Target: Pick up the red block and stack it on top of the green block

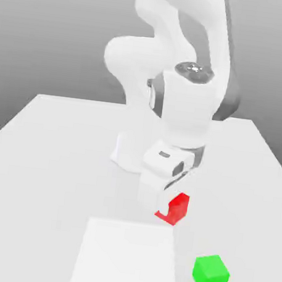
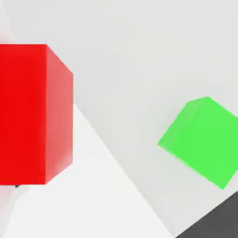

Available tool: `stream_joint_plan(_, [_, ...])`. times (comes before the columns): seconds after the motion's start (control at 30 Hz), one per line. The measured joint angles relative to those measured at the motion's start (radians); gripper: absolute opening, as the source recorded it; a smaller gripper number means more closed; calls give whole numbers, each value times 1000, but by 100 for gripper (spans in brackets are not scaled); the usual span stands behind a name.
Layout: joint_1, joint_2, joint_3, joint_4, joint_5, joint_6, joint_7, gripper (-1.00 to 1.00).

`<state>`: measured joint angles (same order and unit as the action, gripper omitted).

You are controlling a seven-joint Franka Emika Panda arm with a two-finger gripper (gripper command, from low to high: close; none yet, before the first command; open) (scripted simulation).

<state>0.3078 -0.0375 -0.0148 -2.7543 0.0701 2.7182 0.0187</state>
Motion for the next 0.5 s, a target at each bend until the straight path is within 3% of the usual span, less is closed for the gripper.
stream_joint_plan(0.2, [64,111,11,211,-54,-102,36,-100])
stream_joint_plan(0.37, [68,275,11,251,-67,22,45,-100])
stream_joint_plan(0.4, [68,296,11,252,-67,41,45,100])
stream_joint_plan(0.5, [68,296,11,252,-67,41,45,100])
